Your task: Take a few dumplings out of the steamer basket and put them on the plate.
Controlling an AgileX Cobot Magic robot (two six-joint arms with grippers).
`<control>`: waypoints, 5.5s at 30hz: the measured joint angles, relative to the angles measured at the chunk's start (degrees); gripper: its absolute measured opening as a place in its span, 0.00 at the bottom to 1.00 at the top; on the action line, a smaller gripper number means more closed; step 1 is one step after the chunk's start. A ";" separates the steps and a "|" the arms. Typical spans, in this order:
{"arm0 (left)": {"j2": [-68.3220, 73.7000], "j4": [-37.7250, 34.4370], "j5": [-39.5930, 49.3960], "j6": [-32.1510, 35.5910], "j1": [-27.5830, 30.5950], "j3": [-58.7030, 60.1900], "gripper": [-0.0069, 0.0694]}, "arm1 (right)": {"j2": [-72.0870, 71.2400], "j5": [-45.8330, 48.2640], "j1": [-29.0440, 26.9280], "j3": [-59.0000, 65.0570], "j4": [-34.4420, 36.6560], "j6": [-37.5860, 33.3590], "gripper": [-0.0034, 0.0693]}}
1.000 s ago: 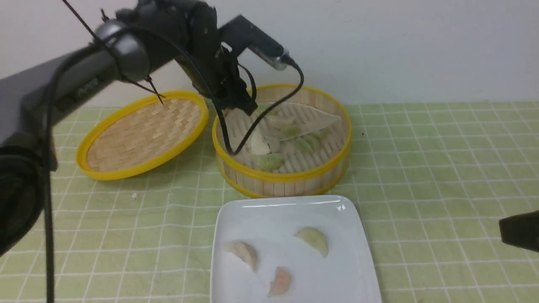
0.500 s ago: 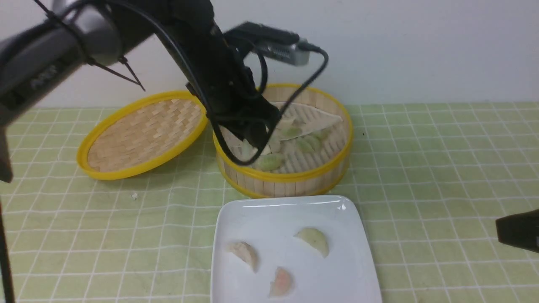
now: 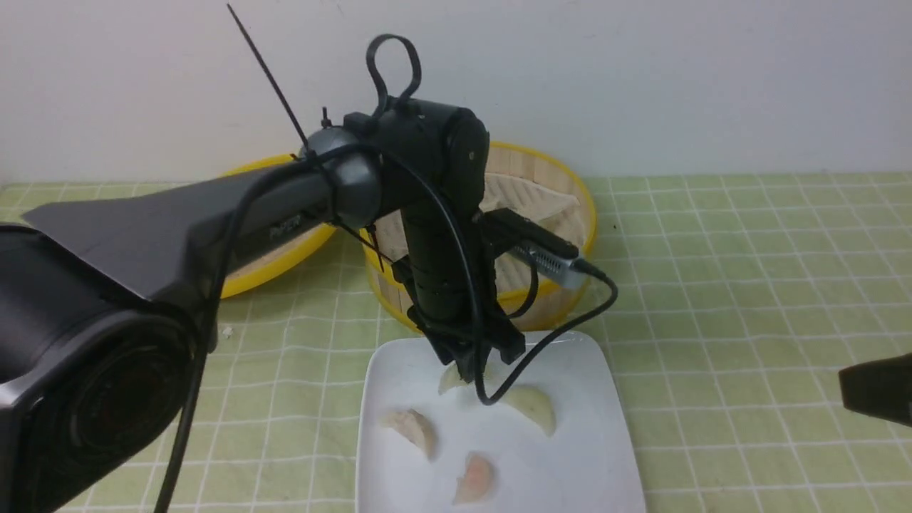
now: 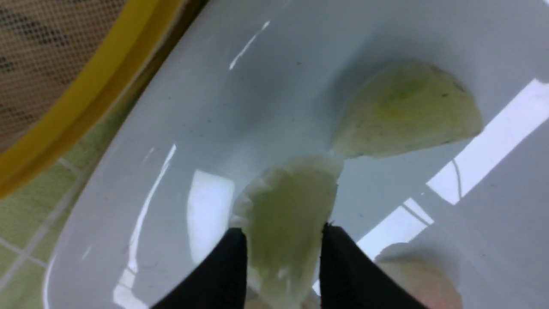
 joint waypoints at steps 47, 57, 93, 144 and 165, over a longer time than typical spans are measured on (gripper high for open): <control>-69.05 8.42 1.62 -24.11 0.00 35.04 0.08 | 91.95 -4.77 13.11 -77.53 -12.21 0.12 0.55; -69.82 11.61 1.73 -24.11 0.00 35.04 0.08 | 93.16 -3.65 13.11 -78.75 -12.28 3.12 0.48; -69.82 13.43 1.75 -24.11 0.00 35.04 0.08 | 63.61 6.96 14.85 -49.44 -11.58 3.52 0.22; -69.82 12.17 -7.11 -24.11 0.00 35.18 0.08 | -43.05 -36.25 20.69 12.26 -25.60 17.15 0.03; -95.48 12.67 -27.01 -29.47 -0.02 55.31 0.08 | -49.53 -47.13 20.69 21.70 -27.24 22.28 0.03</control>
